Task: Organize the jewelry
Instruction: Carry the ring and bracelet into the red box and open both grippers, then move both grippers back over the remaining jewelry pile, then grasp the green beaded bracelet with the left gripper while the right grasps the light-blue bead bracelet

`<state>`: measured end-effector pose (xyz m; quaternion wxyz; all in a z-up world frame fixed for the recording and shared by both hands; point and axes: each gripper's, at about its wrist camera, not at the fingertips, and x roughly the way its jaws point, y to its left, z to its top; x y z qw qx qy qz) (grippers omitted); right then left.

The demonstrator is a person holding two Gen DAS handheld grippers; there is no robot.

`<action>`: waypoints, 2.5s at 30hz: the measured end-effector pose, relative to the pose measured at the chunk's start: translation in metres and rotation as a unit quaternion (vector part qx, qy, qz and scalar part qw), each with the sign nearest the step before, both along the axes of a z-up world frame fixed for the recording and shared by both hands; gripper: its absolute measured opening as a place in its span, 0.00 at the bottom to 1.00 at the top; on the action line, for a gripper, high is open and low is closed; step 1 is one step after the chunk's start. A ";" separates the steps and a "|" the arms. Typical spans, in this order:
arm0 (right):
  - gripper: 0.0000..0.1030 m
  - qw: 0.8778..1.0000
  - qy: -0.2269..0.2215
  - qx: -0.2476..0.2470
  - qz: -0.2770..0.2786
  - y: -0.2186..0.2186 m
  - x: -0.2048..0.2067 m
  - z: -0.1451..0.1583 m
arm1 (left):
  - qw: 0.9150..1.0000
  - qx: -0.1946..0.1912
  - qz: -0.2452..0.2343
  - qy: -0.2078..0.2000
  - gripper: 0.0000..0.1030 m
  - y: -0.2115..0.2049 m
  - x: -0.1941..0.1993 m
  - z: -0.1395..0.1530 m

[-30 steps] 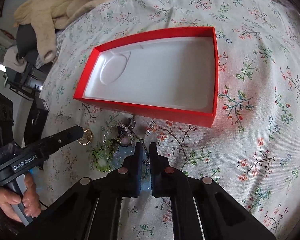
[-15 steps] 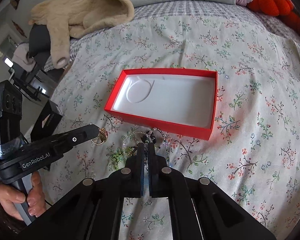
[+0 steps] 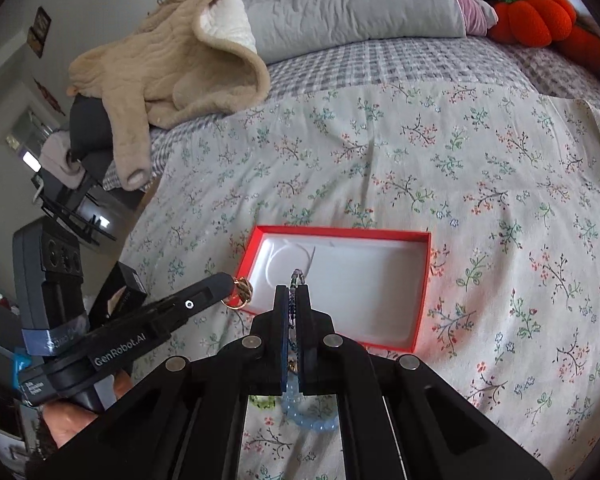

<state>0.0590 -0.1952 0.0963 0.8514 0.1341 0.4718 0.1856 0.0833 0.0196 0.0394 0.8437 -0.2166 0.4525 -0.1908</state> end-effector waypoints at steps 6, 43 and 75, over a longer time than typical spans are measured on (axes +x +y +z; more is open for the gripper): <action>0.02 0.999 0.025 0.023 -0.018 -0.015 0.021 -0.021 | 1.000 0.026 -0.005 0.015 0.08 -0.012 0.013 -0.018; 0.66 0.982 0.085 -0.158 -0.054 -0.033 -0.073 -0.055 | 0.985 0.164 0.033 0.042 0.90 0.055 -0.091 -0.018; 0.67 0.975 0.134 -0.158 -0.078 -0.028 -0.077 -0.084 | 0.985 0.029 -0.056 0.159 0.39 0.020 -0.061 -0.067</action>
